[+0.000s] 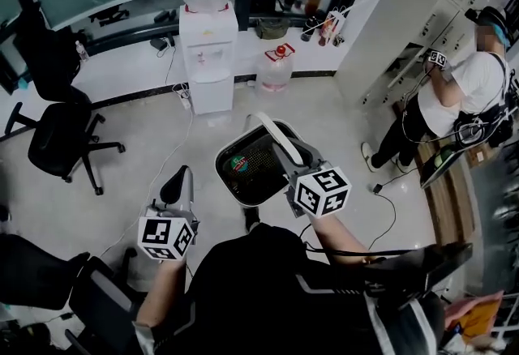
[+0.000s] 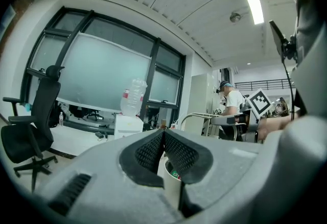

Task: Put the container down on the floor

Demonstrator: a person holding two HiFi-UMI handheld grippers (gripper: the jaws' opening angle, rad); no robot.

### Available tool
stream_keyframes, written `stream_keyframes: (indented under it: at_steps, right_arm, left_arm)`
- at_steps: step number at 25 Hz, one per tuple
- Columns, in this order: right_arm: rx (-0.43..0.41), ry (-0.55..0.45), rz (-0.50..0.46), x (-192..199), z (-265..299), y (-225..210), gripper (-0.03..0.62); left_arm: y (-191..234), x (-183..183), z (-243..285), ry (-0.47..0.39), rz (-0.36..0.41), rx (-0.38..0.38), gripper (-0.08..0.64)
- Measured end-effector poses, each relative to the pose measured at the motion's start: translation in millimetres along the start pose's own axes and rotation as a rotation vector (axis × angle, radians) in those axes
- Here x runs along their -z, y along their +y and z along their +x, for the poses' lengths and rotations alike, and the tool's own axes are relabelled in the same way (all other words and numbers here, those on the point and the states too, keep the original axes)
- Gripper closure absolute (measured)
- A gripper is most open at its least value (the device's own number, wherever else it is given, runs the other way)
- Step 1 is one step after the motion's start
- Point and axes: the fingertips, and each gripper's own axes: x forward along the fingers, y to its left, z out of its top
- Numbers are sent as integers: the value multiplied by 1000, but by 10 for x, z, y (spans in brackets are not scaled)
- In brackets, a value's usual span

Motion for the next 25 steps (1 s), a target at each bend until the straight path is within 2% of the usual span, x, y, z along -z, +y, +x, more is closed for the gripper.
stream_keyframes:
  at_steps: [12, 17, 25]
  right_arm:
    - [-32, 6, -1, -213, 835, -674, 506]
    - [-42, 20, -3, -260, 1103, -978, 506]
    - [-65, 28, 0, -331, 1459, -1450, 506]
  left_arm:
    - [281, -96, 1124, 34, 6, -13, 549]
    - [444, -141, 1487, 34, 14, -93, 549]
    - [403, -182, 2141, 62, 32, -81, 549]
